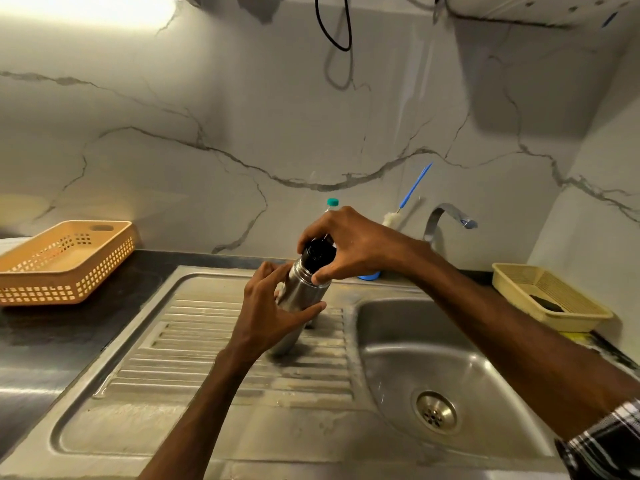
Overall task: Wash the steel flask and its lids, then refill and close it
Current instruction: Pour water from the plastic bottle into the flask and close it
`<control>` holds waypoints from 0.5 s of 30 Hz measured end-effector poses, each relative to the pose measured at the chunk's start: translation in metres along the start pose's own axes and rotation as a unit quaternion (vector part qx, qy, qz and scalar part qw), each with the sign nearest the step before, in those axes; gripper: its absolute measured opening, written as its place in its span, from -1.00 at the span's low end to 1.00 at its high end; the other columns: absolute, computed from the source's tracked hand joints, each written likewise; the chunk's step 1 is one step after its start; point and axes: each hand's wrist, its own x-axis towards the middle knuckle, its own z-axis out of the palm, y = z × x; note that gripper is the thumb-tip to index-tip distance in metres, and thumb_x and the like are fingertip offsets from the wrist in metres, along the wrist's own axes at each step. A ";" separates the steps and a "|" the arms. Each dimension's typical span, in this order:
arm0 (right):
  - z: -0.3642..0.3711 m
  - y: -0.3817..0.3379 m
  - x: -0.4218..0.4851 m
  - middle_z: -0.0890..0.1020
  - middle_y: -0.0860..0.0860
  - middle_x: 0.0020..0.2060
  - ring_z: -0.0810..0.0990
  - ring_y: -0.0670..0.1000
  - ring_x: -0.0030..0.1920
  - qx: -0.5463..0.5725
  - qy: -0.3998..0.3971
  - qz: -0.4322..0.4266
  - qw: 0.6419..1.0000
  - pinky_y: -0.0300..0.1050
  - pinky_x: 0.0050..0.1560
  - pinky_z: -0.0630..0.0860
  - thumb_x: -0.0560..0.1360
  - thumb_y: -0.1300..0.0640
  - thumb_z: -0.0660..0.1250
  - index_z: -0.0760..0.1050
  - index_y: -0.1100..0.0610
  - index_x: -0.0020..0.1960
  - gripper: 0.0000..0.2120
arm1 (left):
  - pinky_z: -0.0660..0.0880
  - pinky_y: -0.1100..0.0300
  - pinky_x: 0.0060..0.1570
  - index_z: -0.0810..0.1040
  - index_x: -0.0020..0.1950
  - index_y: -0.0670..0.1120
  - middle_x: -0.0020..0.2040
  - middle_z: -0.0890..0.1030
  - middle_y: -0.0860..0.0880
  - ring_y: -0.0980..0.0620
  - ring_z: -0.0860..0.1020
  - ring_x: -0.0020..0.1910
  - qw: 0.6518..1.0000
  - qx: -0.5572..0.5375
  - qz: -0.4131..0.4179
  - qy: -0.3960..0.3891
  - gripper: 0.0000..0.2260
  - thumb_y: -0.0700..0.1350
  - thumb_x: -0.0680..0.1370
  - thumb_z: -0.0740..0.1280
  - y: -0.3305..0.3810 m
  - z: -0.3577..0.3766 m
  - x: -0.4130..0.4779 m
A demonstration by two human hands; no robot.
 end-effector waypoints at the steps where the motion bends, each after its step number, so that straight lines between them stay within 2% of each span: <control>1: 0.001 0.000 0.000 0.65 -0.04 -0.02 0.60 -0.08 -0.02 -0.003 0.007 0.009 1.000 -0.25 -0.04 0.59 0.34 0.00 0.59 0.62 0.07 0.13 -0.59 | 0.66 -0.01 -0.01 0.59 0.29 -0.04 0.05 0.51 0.10 0.11 0.52 0.05 1.000 0.000 0.003 -0.001 -0.28 0.37 0.29 0.53 0.000 0.000 0.000; 4: 0.006 -0.005 0.002 0.64 -0.03 -0.21 0.61 -0.07 -0.18 -0.052 0.051 0.064 0.995 -0.13 -0.13 0.63 0.38 -0.29 0.47 0.63 0.11 -0.07 -0.55 | 0.66 0.01 -0.01 0.58 0.28 -0.02 0.04 0.49 0.11 0.10 0.52 0.05 1.000 0.002 0.009 0.002 -0.29 0.38 0.29 0.51 0.000 0.000 0.000; 7: 0.012 -0.007 0.002 0.52 -0.02 -0.40 0.50 -0.08 -0.34 -0.138 0.077 0.106 0.982 -0.19 -0.30 0.41 0.42 -0.43 0.31 0.46 0.10 -0.29 -0.43 | 0.65 0.05 0.01 0.58 0.27 -0.04 0.07 0.52 0.04 0.06 0.53 0.07 1.000 0.002 0.008 0.000 -0.26 0.43 0.28 0.48 0.000 0.001 0.000; 8: 0.011 -0.007 0.001 0.53 -0.02 -0.37 0.51 -0.08 -0.32 -0.139 0.073 0.103 0.982 -0.21 -0.29 0.39 0.43 -0.44 0.29 0.48 0.11 -0.26 -0.42 | 0.65 0.07 0.01 0.57 0.27 -0.04 0.09 0.53 0.02 0.06 0.52 0.08 1.000 0.001 0.011 -0.003 -0.25 0.46 0.29 0.46 0.001 0.001 0.000; 10: 0.006 -0.007 -0.004 0.63 -0.02 -0.14 0.58 -0.06 -0.15 -0.094 0.041 0.078 0.992 -0.23 -0.18 0.50 0.43 -0.41 0.32 0.58 0.11 0.00 -0.43 | 0.65 0.08 0.01 0.57 0.28 -0.02 0.09 0.53 0.02 0.06 0.53 0.08 1.000 -0.001 0.017 -0.005 -0.25 0.48 0.30 0.44 0.002 0.001 0.000; 12: -0.003 -0.005 -0.007 0.62 -0.04 0.04 0.58 -0.08 -0.01 -0.035 0.005 0.034 0.999 -0.26 -0.06 0.55 0.44 -0.23 0.45 0.55 0.08 0.20 -0.51 | 0.66 0.04 -0.02 0.57 0.28 -0.01 0.05 0.51 0.06 0.07 0.52 0.04 1.000 0.001 0.018 -0.003 -0.27 0.45 0.29 0.47 0.003 0.001 0.001; 14: -0.003 -0.003 -0.007 0.63 -0.04 0.00 0.59 -0.09 -0.04 -0.016 0.007 0.012 1.000 -0.23 -0.05 0.59 0.43 -0.09 0.49 0.58 0.08 0.15 -0.62 | 0.66 0.03 -0.03 0.58 0.28 -0.02 0.02 0.51 0.07 0.08 0.51 0.02 1.000 0.006 0.014 -0.003 -0.28 0.40 0.29 0.49 0.003 0.000 0.001; 15: 0.000 -0.004 -0.006 0.64 -0.02 -0.07 0.60 -0.09 -0.09 -0.016 0.024 0.021 0.999 -0.21 -0.09 0.60 0.44 -0.11 0.49 0.60 0.10 0.08 -0.66 | 0.66 0.04 -0.03 0.58 0.28 -0.02 0.02 0.51 0.06 0.07 0.51 0.02 1.000 0.007 0.013 -0.003 -0.29 0.40 0.29 0.49 0.004 0.000 0.000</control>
